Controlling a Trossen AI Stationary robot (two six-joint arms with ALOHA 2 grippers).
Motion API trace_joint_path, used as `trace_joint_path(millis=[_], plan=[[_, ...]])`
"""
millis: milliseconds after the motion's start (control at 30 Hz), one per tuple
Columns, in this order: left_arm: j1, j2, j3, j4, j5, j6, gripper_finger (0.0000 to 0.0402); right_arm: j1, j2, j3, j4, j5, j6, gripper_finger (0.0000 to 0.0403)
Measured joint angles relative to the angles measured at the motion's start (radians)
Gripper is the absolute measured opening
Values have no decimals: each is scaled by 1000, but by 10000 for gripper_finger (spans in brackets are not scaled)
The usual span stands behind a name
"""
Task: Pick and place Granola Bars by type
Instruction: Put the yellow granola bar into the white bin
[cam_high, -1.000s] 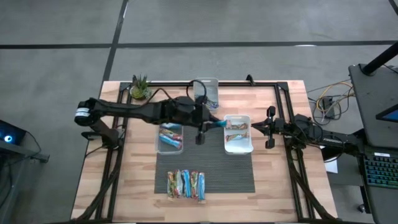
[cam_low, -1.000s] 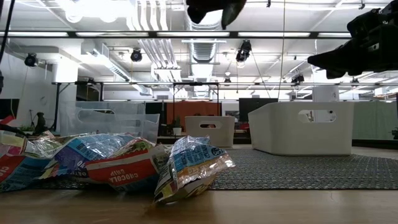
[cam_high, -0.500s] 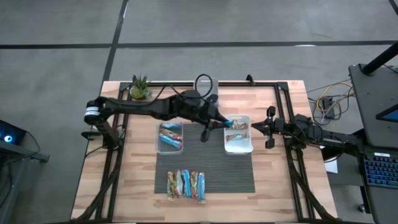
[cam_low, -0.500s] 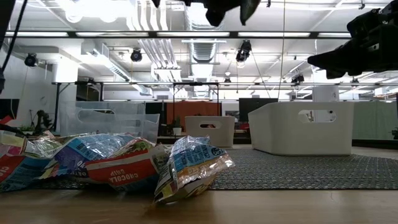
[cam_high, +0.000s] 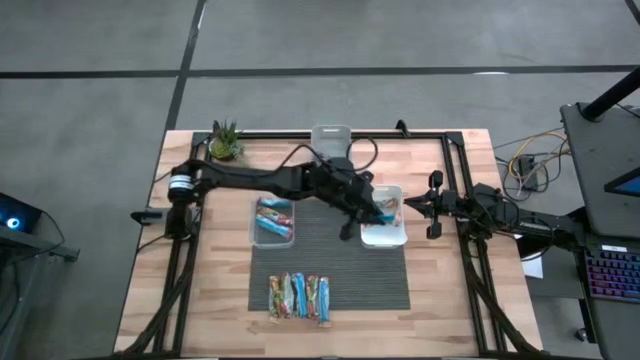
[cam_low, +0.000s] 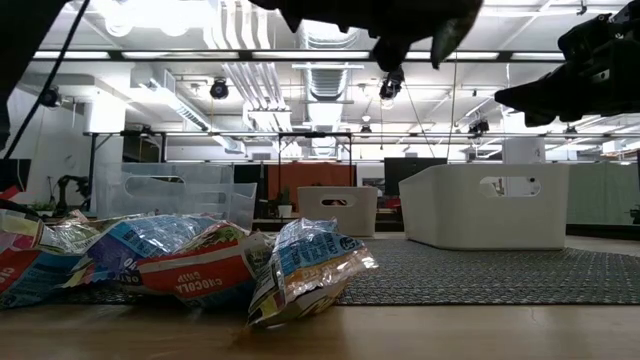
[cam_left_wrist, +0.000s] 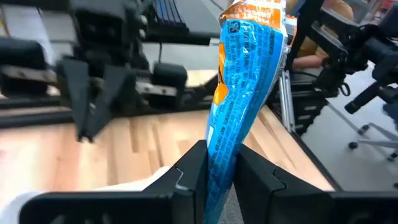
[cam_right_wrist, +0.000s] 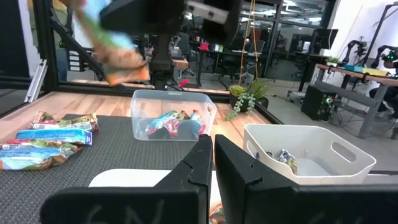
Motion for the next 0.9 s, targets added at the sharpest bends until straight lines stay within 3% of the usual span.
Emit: trace_joint_path(millis=[500,900], plan=[[-17,119,131,-109,1,-31,53,0,0,0,0,0,0,9],[-2,179,152,-177,-147,-37,53,0,0,0,0,0,1,9]])
